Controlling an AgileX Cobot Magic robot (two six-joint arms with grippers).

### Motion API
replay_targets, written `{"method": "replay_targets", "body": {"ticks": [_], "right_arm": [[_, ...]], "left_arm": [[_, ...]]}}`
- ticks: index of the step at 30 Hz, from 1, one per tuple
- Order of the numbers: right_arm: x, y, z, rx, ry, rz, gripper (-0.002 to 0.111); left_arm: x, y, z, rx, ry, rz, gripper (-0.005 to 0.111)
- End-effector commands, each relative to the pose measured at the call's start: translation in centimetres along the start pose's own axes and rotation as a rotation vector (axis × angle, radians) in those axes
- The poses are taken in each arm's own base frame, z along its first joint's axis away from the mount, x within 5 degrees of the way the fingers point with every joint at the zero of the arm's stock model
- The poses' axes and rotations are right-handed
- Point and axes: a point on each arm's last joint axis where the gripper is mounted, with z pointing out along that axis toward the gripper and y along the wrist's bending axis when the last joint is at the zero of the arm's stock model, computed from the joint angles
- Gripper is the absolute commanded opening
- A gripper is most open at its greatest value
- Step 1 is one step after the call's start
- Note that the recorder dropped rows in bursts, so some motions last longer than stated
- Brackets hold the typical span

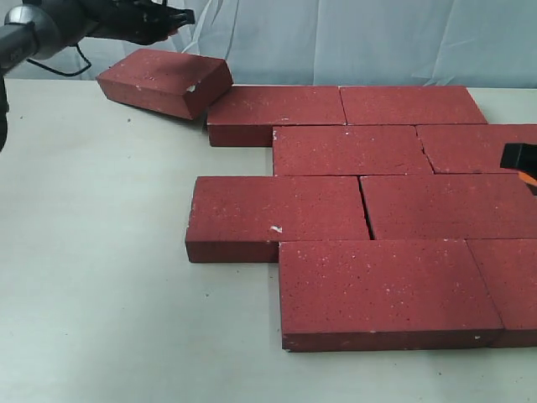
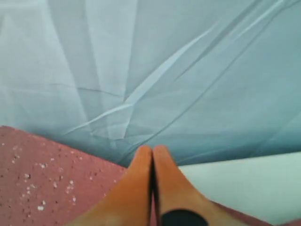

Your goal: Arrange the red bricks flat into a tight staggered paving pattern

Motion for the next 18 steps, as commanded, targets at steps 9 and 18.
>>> {"method": "replay_targets", "body": {"ticks": [9,18], "right_arm": [[-0.4,-0.1,0.1,0.004,-0.024,0.000,-0.001],[-0.5,-0.1,0.1,0.005,-0.031,0.000,-0.001]], "left_arm": [[2.7,-0.7,2.9,-0.031,-0.075,-0.018,0.000],[3.0,0.4,1.7,-0.008,0.121,0.123,0.000]]}}
